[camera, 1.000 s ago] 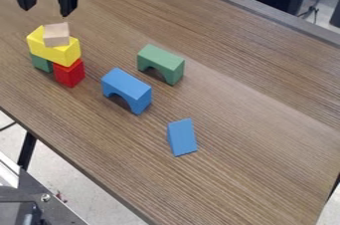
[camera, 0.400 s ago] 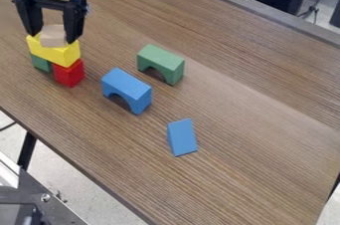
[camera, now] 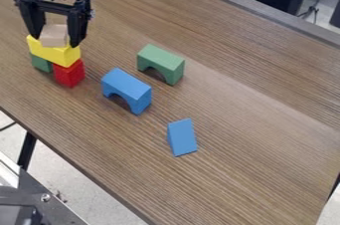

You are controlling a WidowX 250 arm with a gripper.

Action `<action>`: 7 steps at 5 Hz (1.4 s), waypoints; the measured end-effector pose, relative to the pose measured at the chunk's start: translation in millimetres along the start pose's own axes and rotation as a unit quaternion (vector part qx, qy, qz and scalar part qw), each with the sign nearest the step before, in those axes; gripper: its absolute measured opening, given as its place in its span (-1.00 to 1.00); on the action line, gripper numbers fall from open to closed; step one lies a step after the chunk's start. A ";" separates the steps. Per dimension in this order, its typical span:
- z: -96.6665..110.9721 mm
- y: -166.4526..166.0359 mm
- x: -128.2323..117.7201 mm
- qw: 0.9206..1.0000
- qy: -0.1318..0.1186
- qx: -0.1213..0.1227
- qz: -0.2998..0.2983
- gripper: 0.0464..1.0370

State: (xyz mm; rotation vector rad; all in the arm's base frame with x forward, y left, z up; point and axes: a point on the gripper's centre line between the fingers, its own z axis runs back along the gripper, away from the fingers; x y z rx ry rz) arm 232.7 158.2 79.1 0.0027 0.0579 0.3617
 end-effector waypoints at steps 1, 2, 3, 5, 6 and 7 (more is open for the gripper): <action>-0.2 -4.9 3.0 1.000 -0.010 -0.008 0.000 0.30; 1.2 -5.7 3.3 1.000 -0.013 -0.011 -0.001 0.09; 1.5 -6.9 2.2 1.000 -0.009 -0.014 -0.001 0.09; 19.4 -35.6 0.2 0.997 -0.034 -0.035 -0.054 0.09; 31.9 -72.0 -6.1 0.990 -0.049 -0.033 -0.125 0.08; 31.5 -85.4 -9.3 0.986 -0.050 -0.029 -0.153 0.09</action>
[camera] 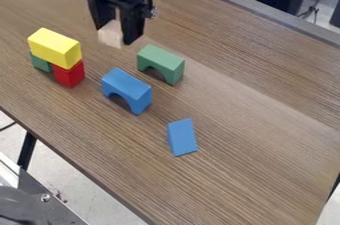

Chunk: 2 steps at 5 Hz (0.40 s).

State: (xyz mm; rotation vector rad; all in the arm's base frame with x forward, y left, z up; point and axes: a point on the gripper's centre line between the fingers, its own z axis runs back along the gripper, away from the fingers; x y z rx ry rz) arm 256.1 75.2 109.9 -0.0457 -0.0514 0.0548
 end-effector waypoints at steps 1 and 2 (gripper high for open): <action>-6.6 -27.6 1.9 0.999 0.003 -0.009 -0.037 0.09; -17.4 -75.7 -7.3 0.993 0.012 -0.006 -0.114 0.09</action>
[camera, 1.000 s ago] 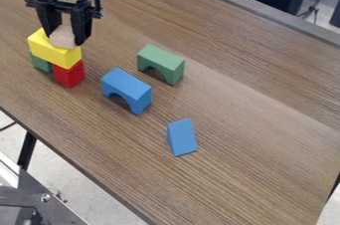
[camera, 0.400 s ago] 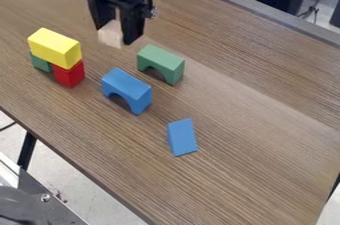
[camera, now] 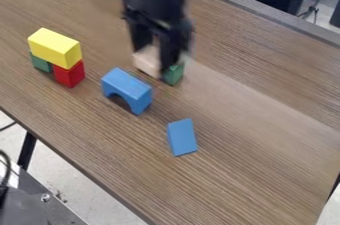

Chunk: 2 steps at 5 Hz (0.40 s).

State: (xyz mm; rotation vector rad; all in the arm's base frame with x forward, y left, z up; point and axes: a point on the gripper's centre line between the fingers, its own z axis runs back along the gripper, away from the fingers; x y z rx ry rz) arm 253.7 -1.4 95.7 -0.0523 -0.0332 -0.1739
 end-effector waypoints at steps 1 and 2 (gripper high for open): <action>-8.5 -30.1 -4.0 0.999 0.000 0.006 -0.040 0.09; -23.5 -56.5 -4.7 0.999 0.000 0.009 -0.044 0.09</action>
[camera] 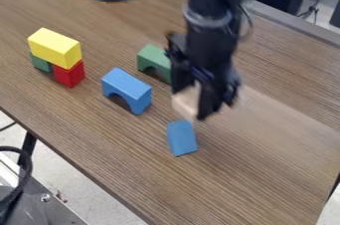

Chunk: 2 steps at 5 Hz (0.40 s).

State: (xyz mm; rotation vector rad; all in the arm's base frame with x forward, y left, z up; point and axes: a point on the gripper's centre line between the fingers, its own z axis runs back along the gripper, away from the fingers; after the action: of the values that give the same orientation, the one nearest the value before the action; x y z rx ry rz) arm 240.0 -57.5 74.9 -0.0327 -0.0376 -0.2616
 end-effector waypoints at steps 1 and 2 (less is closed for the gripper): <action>-16.7 -18.6 2.5 1.000 0.006 -0.007 -0.008 0.09; -25.4 -37.6 3.4 0.999 0.004 -0.018 -0.033 0.08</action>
State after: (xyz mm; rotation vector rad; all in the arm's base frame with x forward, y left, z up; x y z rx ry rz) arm 234.3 -95.7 50.7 -0.0664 -0.0251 -0.3285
